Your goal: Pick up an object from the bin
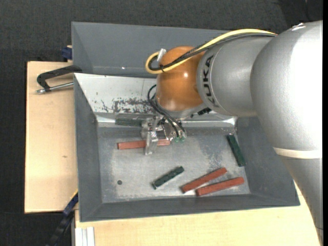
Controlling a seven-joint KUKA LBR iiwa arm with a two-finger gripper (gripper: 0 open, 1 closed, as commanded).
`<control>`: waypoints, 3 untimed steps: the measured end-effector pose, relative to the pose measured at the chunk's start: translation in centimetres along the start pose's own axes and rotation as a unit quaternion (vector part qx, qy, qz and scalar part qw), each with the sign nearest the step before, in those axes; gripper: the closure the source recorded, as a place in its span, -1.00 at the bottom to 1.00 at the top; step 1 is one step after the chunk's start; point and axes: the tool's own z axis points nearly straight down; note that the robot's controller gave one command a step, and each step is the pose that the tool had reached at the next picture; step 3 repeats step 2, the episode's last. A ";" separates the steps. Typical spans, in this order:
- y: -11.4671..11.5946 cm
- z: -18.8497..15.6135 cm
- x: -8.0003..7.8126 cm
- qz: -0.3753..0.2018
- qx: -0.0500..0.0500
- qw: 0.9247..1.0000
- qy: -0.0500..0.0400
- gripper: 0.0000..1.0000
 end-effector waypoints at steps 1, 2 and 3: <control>3.3 -3.4 0.1 -0.036 0.000 0.999 -0.006 1.00; 1.7 -14.7 1.4 -0.054 0.000 0.999 -0.001 1.00; 1.7 -14.7 1.4 -0.054 0.000 0.999 -0.001 1.00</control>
Offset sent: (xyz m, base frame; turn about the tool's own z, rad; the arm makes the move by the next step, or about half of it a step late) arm -0.0188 0.0133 0.1447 -0.1100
